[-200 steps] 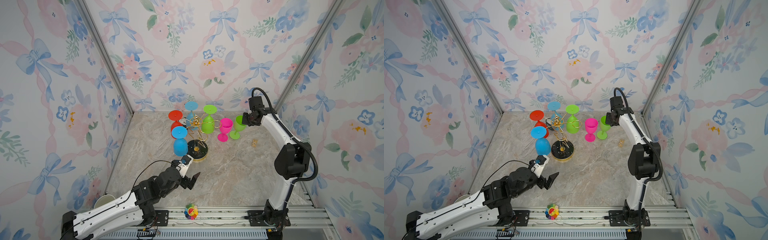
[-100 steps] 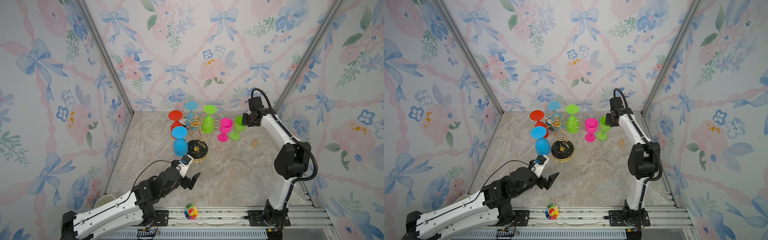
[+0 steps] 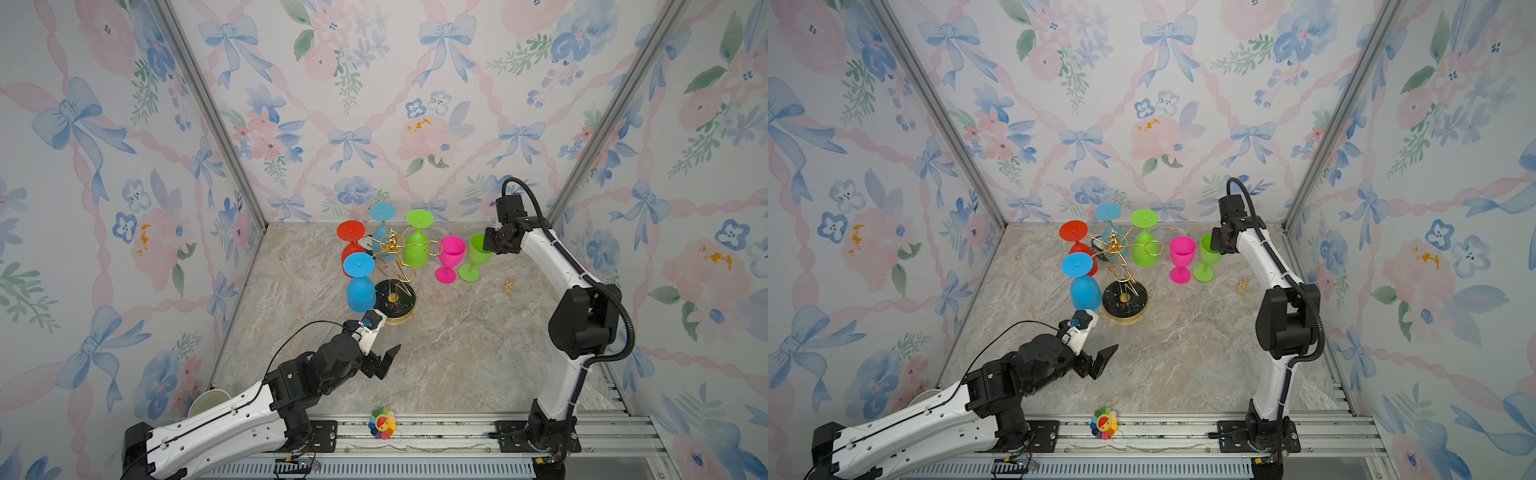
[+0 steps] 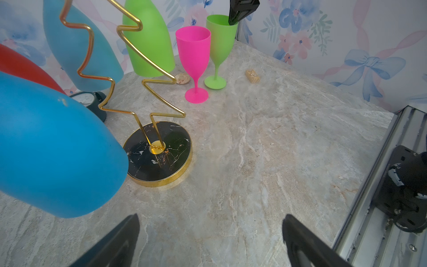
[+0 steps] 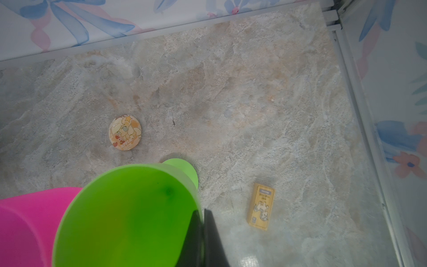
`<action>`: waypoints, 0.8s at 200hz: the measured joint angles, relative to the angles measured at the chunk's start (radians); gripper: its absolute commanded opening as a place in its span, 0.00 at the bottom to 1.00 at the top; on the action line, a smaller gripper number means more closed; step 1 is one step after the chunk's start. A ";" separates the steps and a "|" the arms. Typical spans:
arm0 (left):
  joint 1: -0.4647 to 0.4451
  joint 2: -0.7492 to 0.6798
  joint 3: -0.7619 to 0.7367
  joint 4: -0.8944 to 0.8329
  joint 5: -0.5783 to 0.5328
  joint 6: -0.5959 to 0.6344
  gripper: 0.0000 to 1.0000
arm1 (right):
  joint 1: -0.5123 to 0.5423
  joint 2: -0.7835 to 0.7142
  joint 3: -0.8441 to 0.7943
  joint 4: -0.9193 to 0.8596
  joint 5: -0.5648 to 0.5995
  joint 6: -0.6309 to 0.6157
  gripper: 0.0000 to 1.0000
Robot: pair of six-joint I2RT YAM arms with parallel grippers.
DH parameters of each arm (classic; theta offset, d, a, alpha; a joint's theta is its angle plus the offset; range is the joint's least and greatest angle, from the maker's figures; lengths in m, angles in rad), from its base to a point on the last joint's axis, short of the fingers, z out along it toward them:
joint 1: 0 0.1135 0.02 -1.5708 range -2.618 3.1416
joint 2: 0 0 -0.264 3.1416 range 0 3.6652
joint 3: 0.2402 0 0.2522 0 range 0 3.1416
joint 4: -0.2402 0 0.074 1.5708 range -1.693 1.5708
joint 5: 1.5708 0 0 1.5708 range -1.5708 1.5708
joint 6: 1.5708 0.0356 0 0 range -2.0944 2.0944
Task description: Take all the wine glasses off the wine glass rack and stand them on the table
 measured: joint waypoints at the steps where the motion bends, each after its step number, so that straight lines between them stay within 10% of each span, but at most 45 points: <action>1: 0.000 0.000 0.000 0.000 0.000 0.000 0.98 | 0.000 0.000 -0.001 0.000 0.000 0.000 0.05; 160: 0.000 0.005 0.000 0.000 0.027 -0.003 0.98 | 0.011 -0.004 -0.016 -0.013 0.004 0.002 0.37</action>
